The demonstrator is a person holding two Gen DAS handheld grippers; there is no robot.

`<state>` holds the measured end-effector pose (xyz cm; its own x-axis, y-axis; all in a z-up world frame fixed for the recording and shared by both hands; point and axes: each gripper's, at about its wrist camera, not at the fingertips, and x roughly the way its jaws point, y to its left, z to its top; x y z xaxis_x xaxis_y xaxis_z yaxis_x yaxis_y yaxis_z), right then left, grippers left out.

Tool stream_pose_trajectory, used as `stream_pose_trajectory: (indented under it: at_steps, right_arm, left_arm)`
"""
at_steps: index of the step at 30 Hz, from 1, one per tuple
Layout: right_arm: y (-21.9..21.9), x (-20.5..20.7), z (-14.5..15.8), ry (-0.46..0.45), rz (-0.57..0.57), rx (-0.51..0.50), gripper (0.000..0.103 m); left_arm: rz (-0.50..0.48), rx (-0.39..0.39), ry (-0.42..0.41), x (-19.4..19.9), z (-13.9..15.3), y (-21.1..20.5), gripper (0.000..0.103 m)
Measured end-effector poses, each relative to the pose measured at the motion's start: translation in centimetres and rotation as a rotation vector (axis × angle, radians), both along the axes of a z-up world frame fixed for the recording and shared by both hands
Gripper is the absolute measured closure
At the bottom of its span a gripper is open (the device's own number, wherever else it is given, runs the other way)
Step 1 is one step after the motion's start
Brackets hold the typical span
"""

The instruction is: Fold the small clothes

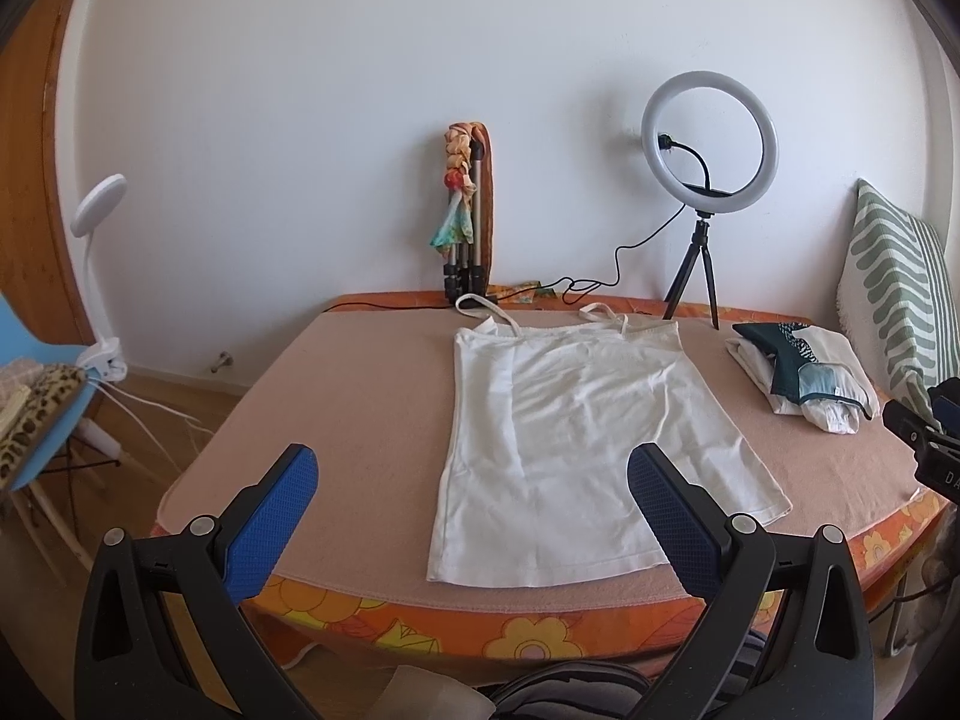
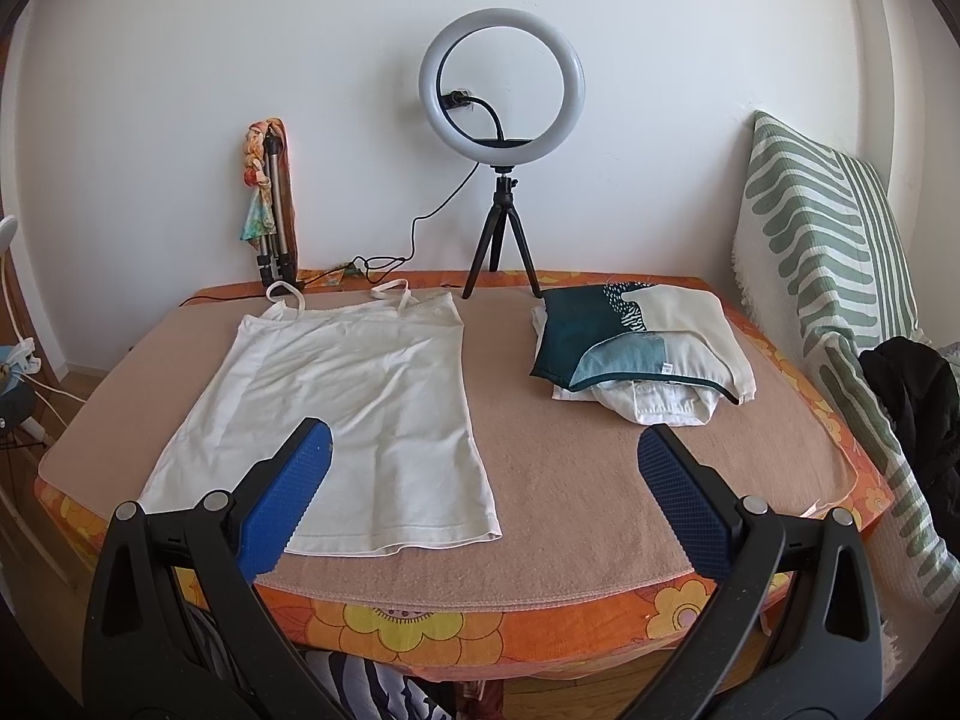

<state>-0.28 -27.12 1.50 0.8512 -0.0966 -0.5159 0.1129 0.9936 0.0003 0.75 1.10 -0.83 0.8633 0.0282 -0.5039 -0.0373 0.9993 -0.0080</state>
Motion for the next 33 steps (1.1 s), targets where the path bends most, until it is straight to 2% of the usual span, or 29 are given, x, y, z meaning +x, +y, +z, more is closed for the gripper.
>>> stream_pose_trajectory:
  at_steps: [8, 15, 18, 20, 23, 24, 27, 29, 33]
  right_arm:
    - [1.3, 1.6, 0.3, -0.001, 0.04, -0.001, 0.0]
    - [2.7, 4.6, 1.0, 0.005, 0.112, 0.001, 0.0]
    - [3.7, 6.5, 1.9, 0.003, 0.164, 0.003, 0.0]
    - [4.3, 7.9, 2.4, 0.013, 0.204, 0.009, 0.0]
    - [5.5, 10.0, 3.0, 0.026, 0.255, 0.025, 0.0]
    - [5.9, 10.8, 3.2, 0.034, 0.271, 0.033, 0.0]
    - [7.2, 13.4, 3.3, 0.072, 0.318, 0.061, 0.0]
    - [8.2, 15.0, 3.2, 0.099, 0.346, 0.078, 0.0]
    - [10.6, 18.6, 3.0, 0.142, 0.389, 0.088, 0.0]
  left_arm:
    - [0.012, 0.031, 0.023, 0.6, -1.2, 1.4, 0.0]
    - [-0.016, -0.042, 0.083, 1.7, -3.4, 3.6, 0.001]
    - [-0.032, -0.091, 0.121, 2.1, -5.0, 4.8, 0.009]
    - [-0.041, -0.133, 0.151, 2.4, -6.1, 5.7, 0.019]
    - [-0.041, -0.184, 0.19, 3.0, -7.8, 6.8, 0.025]
    - [-0.045, -0.195, 0.202, 3.1, -8.4, 7.0, 0.026]
    - [-0.061, -0.231, 0.235, 3.6, -9.7, 7.5, 0.037]
    - [-0.075, -0.275, 0.259, 4.1, -10.6, 7.9, 0.046]
    - [-0.109, -0.353, 0.293, 5.0, -12.0, 8.3, 0.057]
